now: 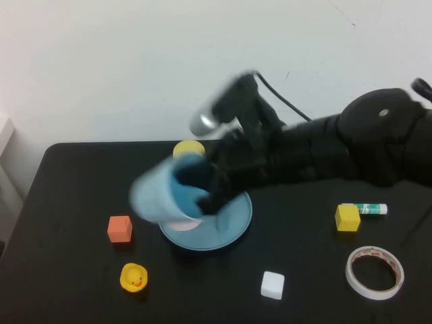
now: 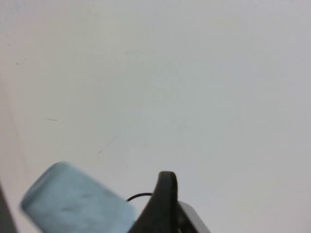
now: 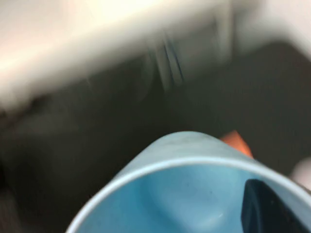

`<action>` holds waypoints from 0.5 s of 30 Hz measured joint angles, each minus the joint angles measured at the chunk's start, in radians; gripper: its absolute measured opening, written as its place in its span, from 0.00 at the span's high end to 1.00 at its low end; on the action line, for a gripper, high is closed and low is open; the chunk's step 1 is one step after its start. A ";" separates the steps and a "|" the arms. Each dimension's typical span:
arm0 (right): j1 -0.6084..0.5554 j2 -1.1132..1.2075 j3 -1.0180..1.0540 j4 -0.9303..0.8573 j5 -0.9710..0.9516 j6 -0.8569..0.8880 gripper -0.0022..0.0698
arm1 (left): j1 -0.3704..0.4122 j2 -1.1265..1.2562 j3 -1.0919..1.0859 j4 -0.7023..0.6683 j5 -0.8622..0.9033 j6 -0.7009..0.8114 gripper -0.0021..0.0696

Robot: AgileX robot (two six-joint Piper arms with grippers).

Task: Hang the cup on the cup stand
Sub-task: Adjust the cup with two arms

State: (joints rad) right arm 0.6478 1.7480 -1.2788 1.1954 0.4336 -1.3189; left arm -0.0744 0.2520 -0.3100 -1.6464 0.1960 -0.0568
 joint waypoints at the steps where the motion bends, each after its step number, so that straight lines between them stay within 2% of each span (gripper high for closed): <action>1: 0.018 -0.011 0.000 0.091 -0.005 -0.069 0.91 | 0.000 0.000 0.000 -0.021 -0.005 0.000 0.01; 3: 0.055 -0.025 0.000 0.318 -0.012 -0.266 0.91 | 0.000 0.000 0.000 -0.052 -0.011 0.000 0.01; 5: 0.091 -0.027 -0.007 0.424 -0.028 -0.372 0.91 | 0.000 0.000 0.000 -0.063 -0.005 0.000 0.01; 8: 0.141 -0.025 -0.028 0.482 -0.045 -0.431 0.91 | 0.000 0.000 0.000 -0.065 0.011 0.000 0.01; 15: 0.224 -0.005 -0.134 0.504 -0.041 -0.452 0.91 | 0.000 0.000 0.000 -0.067 0.017 0.000 0.01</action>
State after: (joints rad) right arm 0.8719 1.7431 -1.4131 1.6998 0.3922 -1.7706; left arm -0.0744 0.2520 -0.3100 -1.7131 0.2130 -0.0568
